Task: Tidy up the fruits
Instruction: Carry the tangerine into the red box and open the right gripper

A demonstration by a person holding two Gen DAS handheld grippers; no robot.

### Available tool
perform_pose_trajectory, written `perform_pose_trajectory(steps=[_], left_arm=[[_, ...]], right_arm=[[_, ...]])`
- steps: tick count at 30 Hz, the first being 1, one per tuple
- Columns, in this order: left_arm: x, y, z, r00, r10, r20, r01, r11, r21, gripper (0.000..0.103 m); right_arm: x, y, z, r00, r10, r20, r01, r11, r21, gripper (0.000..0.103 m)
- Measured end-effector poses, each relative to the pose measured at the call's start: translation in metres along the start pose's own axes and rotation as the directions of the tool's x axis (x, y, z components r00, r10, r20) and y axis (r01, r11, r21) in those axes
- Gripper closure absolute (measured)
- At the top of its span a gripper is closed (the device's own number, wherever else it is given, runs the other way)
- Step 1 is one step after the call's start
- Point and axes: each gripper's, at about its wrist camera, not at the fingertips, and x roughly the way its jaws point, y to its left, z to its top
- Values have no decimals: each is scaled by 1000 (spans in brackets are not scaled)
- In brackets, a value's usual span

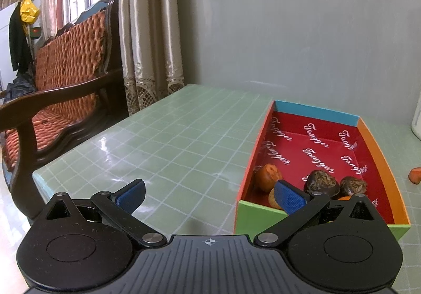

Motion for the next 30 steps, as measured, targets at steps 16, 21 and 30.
perform_pose_trajectory(steps=[16, 21, 30], left_arm=[[-13, 41, -5, 999, 54, 2, -53, 997, -58, 0], [-18, 51, -6, 998, 66, 4, -66, 995, -69, 0], [-24, 69, -8, 996, 83, 9, -82, 992, -100, 0]], right_arm=[[-30, 57, 15, 981, 182, 66, -174, 978, -112, 66], [-36, 74, 18, 972, 225, 67, -215, 967, -134, 66], [-38, 126, 13, 928, 372, 7, -364, 911, -193, 66]])
